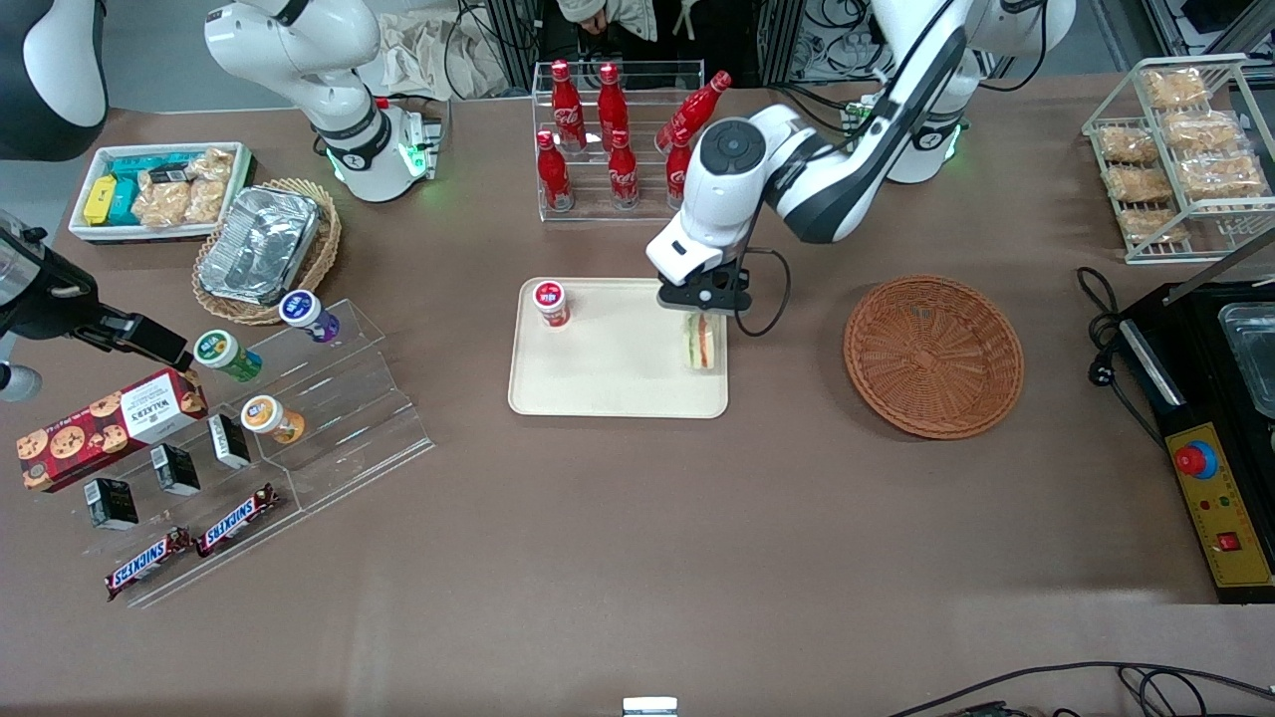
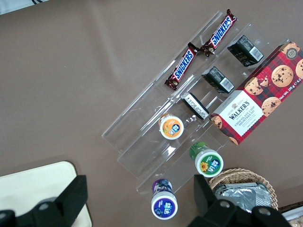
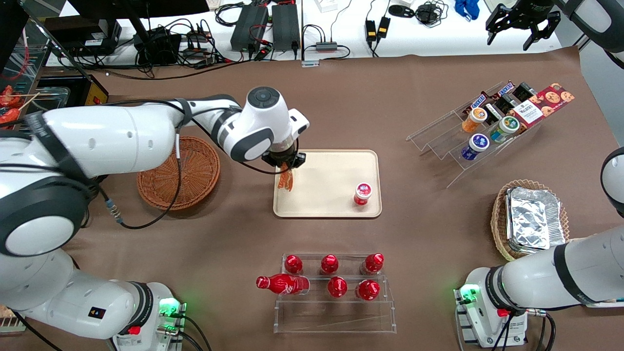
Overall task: Place sandwich from basket to tray
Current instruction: 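Lower the sandwich onto the tray and open the left gripper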
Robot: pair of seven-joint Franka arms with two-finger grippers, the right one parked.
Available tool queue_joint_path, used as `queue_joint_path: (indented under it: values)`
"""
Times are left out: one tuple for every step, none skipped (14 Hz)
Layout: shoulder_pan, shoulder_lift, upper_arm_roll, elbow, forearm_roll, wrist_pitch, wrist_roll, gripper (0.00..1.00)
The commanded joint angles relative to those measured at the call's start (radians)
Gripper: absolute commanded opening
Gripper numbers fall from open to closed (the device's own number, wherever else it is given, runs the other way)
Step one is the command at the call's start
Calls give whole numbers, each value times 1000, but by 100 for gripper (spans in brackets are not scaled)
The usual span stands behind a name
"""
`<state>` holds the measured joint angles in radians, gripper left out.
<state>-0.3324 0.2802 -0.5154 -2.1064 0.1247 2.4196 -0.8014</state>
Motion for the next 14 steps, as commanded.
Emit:
queue_joint_path:
  values:
    - [-34,46,26,-4,26,56,-15,0]
    - [-58,48,66,-13,26,73,-15,0]
    - [-98,57,107,-18,26,99,-15,0]
    - [-126,65,142,-21,24,113,-15,0]
    - [-135,69,153,-24,24,124,-15,0]
    - [-135,73,153,-27,24,125,-15,0]
    - [-135,73,155,-27,24,125,-13,0]
    - [-137,74,153,-27,26,127,-13,0]
    - [-137,80,155,-26,26,127,-13,0]
    - [-138,82,155,-26,26,131,-13,0]
    - [-139,82,155,-26,26,131,-10,0]
    - [-137,80,155,-27,26,131,-9,10]
    - [-137,80,155,-27,26,130,-10,40]
    - [-137,80,156,-27,26,130,-9,59]
